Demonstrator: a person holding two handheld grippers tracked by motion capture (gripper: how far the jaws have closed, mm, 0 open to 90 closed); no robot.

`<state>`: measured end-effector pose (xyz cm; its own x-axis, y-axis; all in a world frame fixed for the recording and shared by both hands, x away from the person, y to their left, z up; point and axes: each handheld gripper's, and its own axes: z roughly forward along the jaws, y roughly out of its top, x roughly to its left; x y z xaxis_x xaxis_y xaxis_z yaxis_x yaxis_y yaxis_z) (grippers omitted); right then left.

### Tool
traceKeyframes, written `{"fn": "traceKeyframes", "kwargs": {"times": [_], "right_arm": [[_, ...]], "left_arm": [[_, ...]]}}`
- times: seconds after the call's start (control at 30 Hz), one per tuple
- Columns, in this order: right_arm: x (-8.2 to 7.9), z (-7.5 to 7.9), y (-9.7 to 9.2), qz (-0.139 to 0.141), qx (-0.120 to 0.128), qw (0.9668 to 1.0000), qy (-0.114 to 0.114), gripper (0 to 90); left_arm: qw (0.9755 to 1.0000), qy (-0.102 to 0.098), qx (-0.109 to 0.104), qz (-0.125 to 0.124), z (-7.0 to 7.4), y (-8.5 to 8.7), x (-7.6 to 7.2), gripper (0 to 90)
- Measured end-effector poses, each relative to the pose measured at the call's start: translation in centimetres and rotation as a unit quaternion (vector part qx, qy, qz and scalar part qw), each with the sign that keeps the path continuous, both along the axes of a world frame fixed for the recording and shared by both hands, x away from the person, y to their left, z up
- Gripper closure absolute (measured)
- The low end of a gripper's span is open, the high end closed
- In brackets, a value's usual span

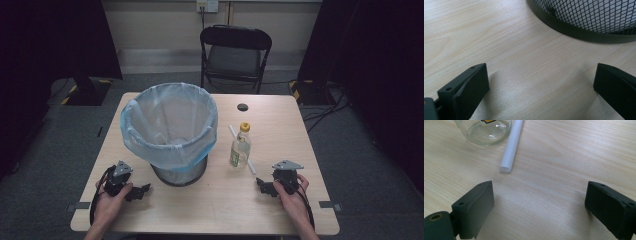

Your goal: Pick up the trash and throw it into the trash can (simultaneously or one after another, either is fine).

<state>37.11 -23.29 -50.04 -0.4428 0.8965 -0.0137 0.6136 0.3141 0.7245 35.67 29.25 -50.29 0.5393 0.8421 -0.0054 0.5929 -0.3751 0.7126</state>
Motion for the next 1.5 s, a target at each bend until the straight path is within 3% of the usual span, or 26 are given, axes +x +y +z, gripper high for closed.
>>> {"fn": "traceKeyframes", "kwargs": {"times": [0.43,0.6,0.77,0.83,1.03,1.13,1.2,1.5], "right_arm": [[0.0,0.0,0.0,0.001,0.0,1.0,0.0,8.2],[0.0,0.3,-0.3,-0.006,0.002,1.0,0.0,15.7],[0.1,0.7,-0.7,0.002,0.03,0.9993,0.021,15.6],[0.0,0.9,-0.8,0.001,0.028,0.9993,0.024,16.6],[-0.1,2.4,-0.5,0.021,0.032,0.9992,0.011,16.6],[-0.2,3.2,0.2,0.045,0.026,0.9987,0.004,21.8],[-0.1,3.6,0.8,0.067,0.027,0.9974,0.0,20.4],[2.0,5.0,3.9,0.112,0.034,0.993,-0.017,17.3]], "left_arm": [[1.0,0.0,0.0,0.0,0.0,0.0,0.0,0.0],[1.0,0.0,0.0,0.001,0.0,0.0,0.0,0.0],[1.0,0.0,0.0,0.001,0.0,0.0,0.0,0.0],[1.0,0.0,0.0,0.001,0.0,0.0,0.0,0.0],[1.0,0.0,0.0,0.001,0.0,0.0,0.0,0.0],[1.0,0.0,0.0,0.001,0.0,0.0,0.0,0.0],[1.0,0.0,0.0,0.001,0.0,0.0,0.0,0.0],[1.0,0.0,0.0,0.001,0.0,0.0,0.0,0.0]]}}
